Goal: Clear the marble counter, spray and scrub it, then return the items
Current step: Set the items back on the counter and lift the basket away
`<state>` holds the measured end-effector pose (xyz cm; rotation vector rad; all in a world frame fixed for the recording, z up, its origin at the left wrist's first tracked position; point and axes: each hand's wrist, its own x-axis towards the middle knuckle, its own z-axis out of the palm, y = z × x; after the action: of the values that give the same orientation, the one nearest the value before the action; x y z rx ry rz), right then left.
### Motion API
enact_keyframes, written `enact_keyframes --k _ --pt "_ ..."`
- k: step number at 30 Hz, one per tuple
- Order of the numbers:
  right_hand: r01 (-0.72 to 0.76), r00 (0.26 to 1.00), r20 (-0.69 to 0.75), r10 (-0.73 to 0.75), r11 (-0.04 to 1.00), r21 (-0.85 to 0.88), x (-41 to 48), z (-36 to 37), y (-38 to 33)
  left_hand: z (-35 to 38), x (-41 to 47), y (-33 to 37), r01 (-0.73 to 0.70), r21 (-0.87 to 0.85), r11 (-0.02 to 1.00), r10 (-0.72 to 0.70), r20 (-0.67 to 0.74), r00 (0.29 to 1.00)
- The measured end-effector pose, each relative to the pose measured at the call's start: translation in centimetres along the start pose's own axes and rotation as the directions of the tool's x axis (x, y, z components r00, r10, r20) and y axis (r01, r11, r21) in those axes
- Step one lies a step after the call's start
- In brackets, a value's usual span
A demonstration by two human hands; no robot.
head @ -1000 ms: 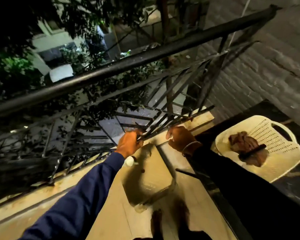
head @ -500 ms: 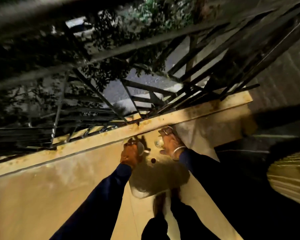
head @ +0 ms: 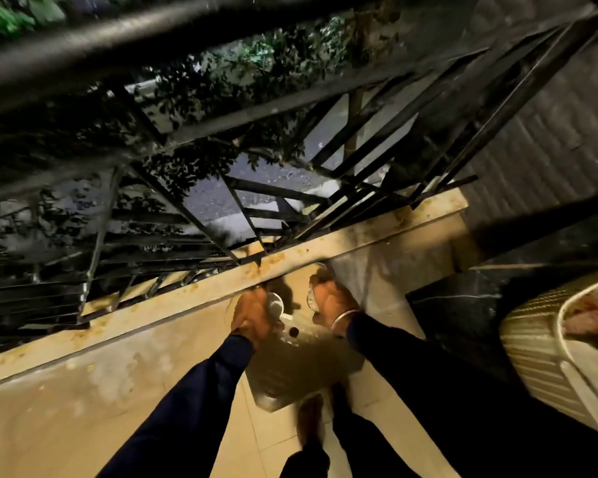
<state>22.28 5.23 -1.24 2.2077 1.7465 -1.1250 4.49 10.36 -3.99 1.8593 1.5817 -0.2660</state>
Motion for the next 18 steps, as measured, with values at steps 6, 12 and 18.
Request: enact_keyframes --k 6,12,18 --pt "-0.011 0.979 -0.202 0.022 0.998 0.055 -11.1 -11.4 -0.5 -9.3 -6.2 9.4 -0.268 0.073 0.961 0.272 -0.045 0.961" --pt "-0.075 0.848 -0.507 0.154 0.982 0.172 -25.6 -22.1 5.9 -16.8 -13.2 26.3 -0.608 0.192 0.770 0.627 -0.056 0.777" --pt "-0.297 0.661 -0.627 0.412 0.911 0.285 -43.2 -25.8 16.6 -15.3 -23.4 43.5 -0.832 0.263 0.488 0.857 0.036 0.513"
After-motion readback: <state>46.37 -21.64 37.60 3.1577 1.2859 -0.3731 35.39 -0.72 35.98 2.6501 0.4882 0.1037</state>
